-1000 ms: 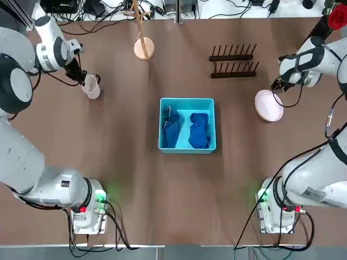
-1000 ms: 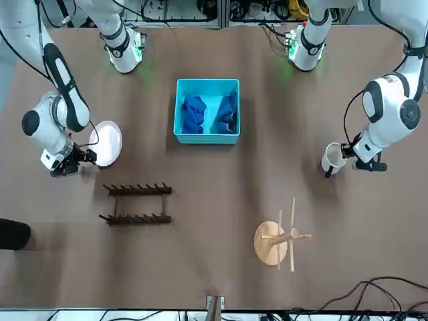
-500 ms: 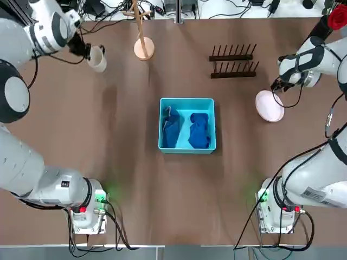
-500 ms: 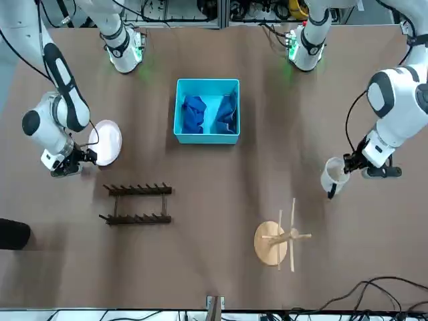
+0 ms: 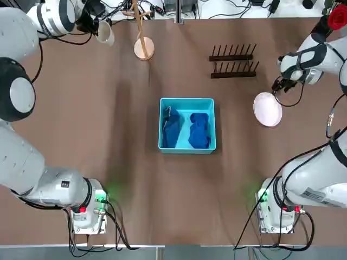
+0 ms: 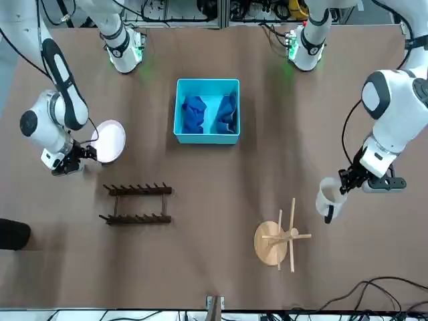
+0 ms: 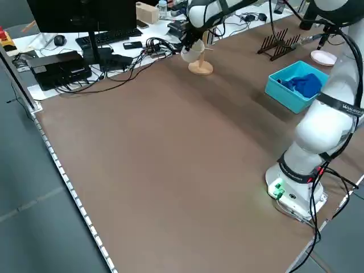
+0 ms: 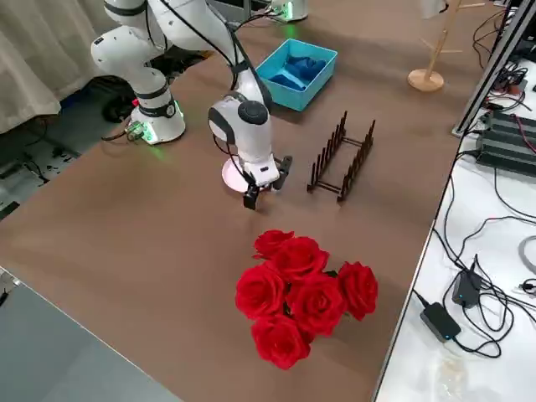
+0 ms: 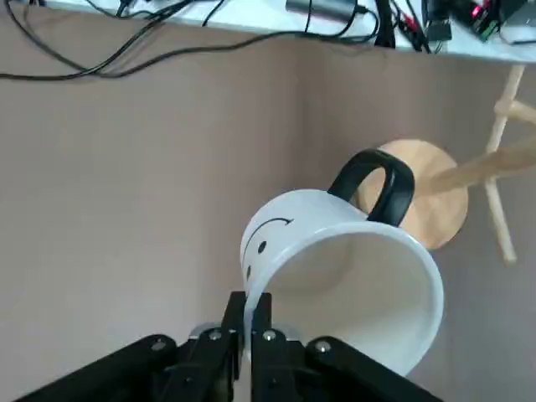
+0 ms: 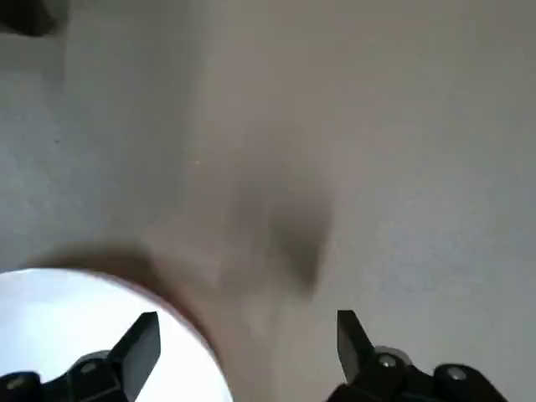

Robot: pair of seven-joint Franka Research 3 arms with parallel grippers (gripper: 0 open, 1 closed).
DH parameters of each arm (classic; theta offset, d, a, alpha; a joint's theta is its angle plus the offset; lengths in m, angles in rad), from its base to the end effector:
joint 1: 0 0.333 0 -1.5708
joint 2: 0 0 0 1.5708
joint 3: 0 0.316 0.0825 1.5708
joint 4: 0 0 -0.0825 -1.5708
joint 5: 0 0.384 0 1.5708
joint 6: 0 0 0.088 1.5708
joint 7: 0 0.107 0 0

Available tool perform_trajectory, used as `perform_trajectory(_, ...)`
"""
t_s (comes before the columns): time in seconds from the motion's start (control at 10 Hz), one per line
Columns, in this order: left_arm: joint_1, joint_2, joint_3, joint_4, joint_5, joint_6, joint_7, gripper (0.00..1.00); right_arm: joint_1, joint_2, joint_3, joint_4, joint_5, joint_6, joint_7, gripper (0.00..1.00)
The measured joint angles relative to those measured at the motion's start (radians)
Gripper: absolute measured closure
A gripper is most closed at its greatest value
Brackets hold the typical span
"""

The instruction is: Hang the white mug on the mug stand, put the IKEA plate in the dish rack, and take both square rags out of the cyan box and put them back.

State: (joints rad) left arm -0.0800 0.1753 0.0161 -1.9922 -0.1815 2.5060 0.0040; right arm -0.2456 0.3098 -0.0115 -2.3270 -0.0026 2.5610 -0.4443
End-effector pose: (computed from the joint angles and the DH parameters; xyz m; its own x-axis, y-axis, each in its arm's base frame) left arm 0.6176 -0.0386 0.4104 0.9433 0.0801 0.3222 0.0344 -0.9888 0.1453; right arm 0.4956 -0.1305 0.1993 0.9794 0.1892 -0.0704 0.1876 -0.9818 -0.0283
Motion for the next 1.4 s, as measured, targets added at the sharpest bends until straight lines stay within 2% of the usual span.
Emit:
perform_trajectory(0.2, -0.001, 0.034, -0.038, 0.040, 0.000, 0.021, -0.067, 0.93, 0.003, -0.032, 0.002, 0.027, 0.000, -0.085, -0.001, 0.07)
perform_trajectory(0.5, -0.002, 0.061, -0.053, 0.087, 0.000, 0.022, -0.079, 0.93, 0.003, -0.034, 0.003, 0.020, 0.000, -0.100, -0.005, 0.08)
perform_trajectory(0.9, -0.003, 0.106, -0.079, 0.130, 0.000, 0.048, -0.107, 0.93, 0.018, -0.020, 0.006, -0.006, 0.000, -0.033, -0.014, 0.13)
perform_trajectory(1.0, -0.003, 0.115, -0.086, 0.133, 0.000, 0.057, -0.119, 0.93, 0.020, -0.012, 0.006, -0.011, 0.000, -0.020, -0.014, 0.16)
perform_trajectory(1.1, -0.003, 0.121, -0.090, 0.133, 0.000, 0.068, -0.123, 0.93, 0.021, -0.006, 0.006, -0.014, 0.000, -0.004, -0.015, 0.23)
perform_trajectory(1.4, -0.008, 0.130, -0.098, 0.133, 0.000, 0.073, -0.137, 0.93, 0.022, 0.016, 0.006, -0.015, 0.000, 0.027, -0.015, 0.32)
